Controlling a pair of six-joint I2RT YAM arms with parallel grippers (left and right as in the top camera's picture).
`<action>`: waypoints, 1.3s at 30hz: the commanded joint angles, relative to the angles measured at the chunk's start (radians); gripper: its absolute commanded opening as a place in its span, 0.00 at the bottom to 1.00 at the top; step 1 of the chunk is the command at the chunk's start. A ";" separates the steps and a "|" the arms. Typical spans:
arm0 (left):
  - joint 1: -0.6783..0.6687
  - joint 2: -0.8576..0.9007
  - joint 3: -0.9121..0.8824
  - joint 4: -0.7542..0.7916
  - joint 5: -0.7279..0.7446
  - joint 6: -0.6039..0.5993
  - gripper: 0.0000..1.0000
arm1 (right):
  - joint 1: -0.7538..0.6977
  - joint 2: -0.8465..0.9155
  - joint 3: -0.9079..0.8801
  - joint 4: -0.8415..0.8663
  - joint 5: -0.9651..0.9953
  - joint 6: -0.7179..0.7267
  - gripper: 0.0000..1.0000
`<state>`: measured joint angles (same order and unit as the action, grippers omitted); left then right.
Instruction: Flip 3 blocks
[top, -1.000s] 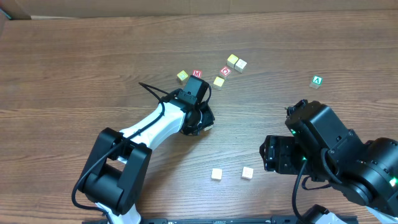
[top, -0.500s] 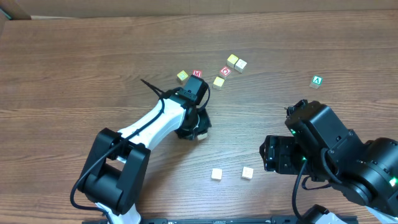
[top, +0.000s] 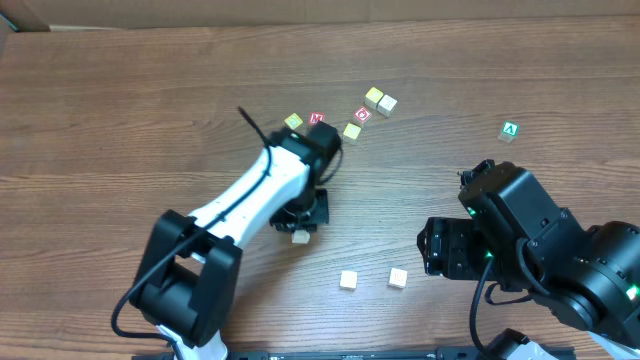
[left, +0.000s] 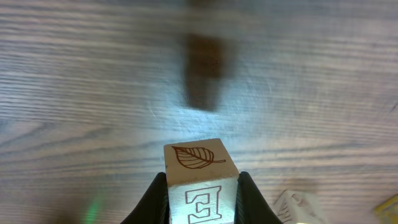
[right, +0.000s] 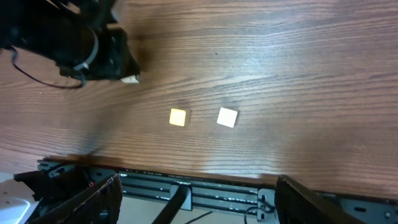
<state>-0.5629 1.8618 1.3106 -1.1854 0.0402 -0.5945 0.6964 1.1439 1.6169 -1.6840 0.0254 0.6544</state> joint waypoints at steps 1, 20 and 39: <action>-0.086 -0.010 -0.072 0.014 -0.033 -0.012 0.05 | 0.002 -0.004 0.021 -0.006 -0.002 -0.003 0.79; -0.230 -0.495 -0.432 0.213 -0.062 -0.259 0.04 | 0.002 -0.004 0.021 -0.009 -0.002 -0.003 0.79; -0.230 -0.481 -0.558 0.473 0.039 -0.187 0.05 | 0.002 -0.004 0.021 -0.010 -0.005 -0.003 0.79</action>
<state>-0.7918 1.3746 0.7589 -0.7212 0.0681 -0.8066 0.6964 1.1439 1.6169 -1.6951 0.0246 0.6540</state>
